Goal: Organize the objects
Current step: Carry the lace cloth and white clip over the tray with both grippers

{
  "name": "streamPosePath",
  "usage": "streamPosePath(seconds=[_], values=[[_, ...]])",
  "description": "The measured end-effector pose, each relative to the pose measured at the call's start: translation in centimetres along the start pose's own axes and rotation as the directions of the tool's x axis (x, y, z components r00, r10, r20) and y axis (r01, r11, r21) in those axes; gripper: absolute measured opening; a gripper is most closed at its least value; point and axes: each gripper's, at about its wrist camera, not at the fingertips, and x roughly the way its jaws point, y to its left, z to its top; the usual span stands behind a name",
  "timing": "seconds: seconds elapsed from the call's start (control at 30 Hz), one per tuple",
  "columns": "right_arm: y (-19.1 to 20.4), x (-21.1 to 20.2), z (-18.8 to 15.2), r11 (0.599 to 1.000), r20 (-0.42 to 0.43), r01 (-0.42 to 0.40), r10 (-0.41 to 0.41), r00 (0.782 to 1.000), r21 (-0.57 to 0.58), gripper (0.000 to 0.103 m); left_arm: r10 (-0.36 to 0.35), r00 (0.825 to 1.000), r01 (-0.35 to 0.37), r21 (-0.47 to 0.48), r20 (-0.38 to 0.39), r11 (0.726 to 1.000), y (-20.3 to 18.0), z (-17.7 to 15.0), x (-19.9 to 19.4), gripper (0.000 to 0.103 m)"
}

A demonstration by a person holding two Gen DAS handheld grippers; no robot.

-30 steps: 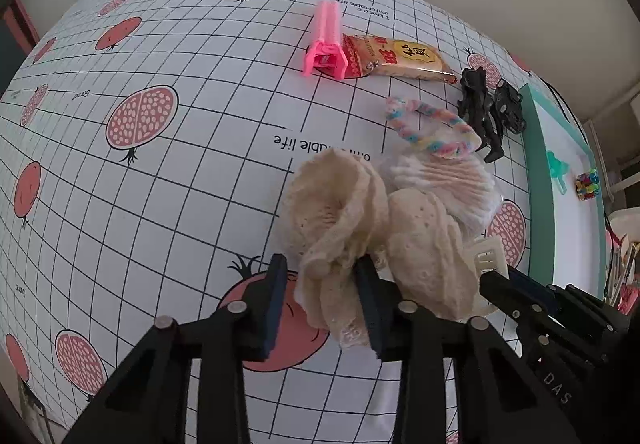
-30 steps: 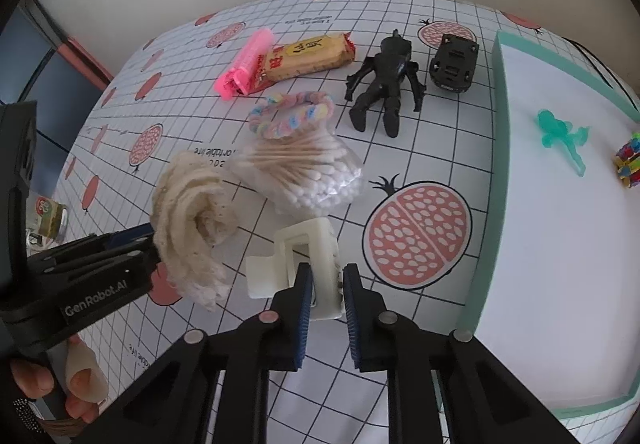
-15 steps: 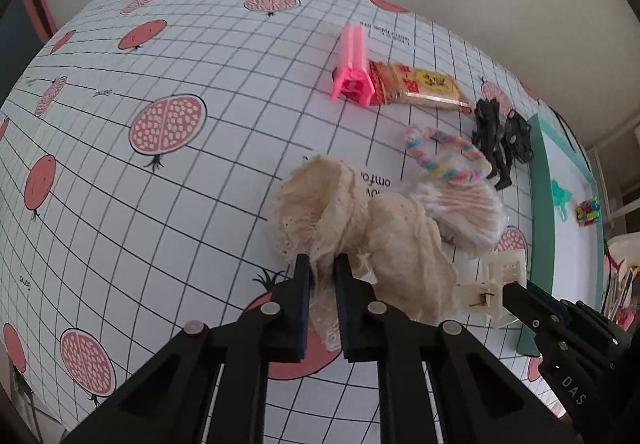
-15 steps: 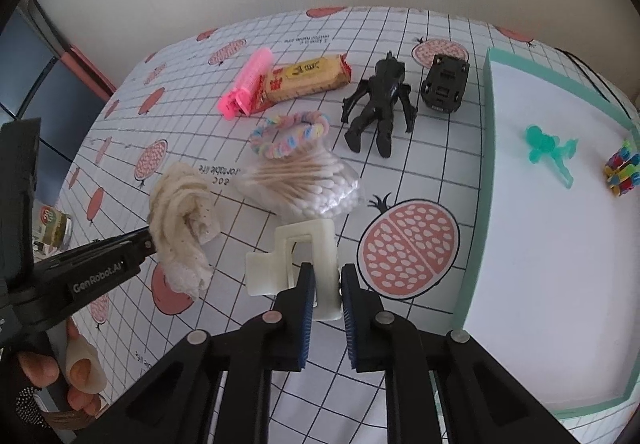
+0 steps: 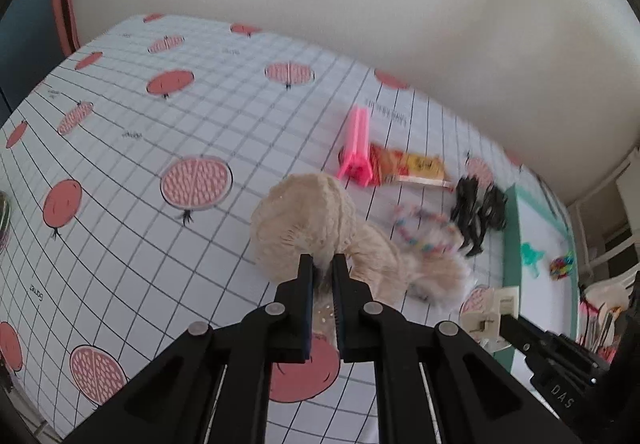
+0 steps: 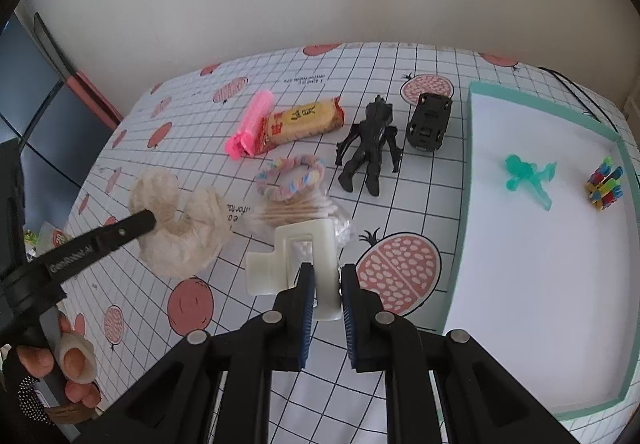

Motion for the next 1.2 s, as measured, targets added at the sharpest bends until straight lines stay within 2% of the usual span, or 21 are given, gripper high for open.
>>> streamPosePath(seconds=[0.2, 0.37, 0.63, 0.8, 1.07, 1.2], values=[[-0.4, -0.7, 0.2, 1.000, 0.019, -0.005, 0.005, 1.000, 0.014, 0.015, -0.029, 0.995, 0.030, -0.005, 0.097, 1.000, -0.2, 0.7, -2.1, 0.008], [-0.8, -1.2, 0.5, 1.000, 0.036, -0.008, 0.007, 0.999, 0.029, 0.015, -0.049, 0.987, 0.047, 0.016, 0.150, 0.999, -1.1, 1.1, -3.4, 0.008], [-2.7, -1.8, 0.9, 0.997, 0.055, 0.013, -0.017, 0.998, 0.075, 0.015, -0.079, 0.989, 0.074, 0.044, 0.129, 0.996, -3.4, 1.0, -2.9, 0.008], [-5.7, -2.8, 0.9, 0.986, 0.079, 0.089, -0.101, 0.992, 0.141, 0.015, -0.124, 0.984, 0.112, 0.098, 0.129, 0.989, -6.2, 0.6, -2.8, 0.008], [-10.7, -5.0, 0.9, 0.962, 0.116, 0.143, -0.173, 0.978, 0.232, 0.015, -0.195, 0.973, 0.173, 0.168, 0.126, 0.971, -10.7, -0.2, -2.6, 0.008], [-12.7, -6.1, 0.9, 0.945, 0.127, 0.215, -0.251, 0.960, 0.247, 0.015, -0.240, 0.965, 0.220, 0.170, 0.106, 0.961, -12.8, -0.7, -2.0, 0.008]])
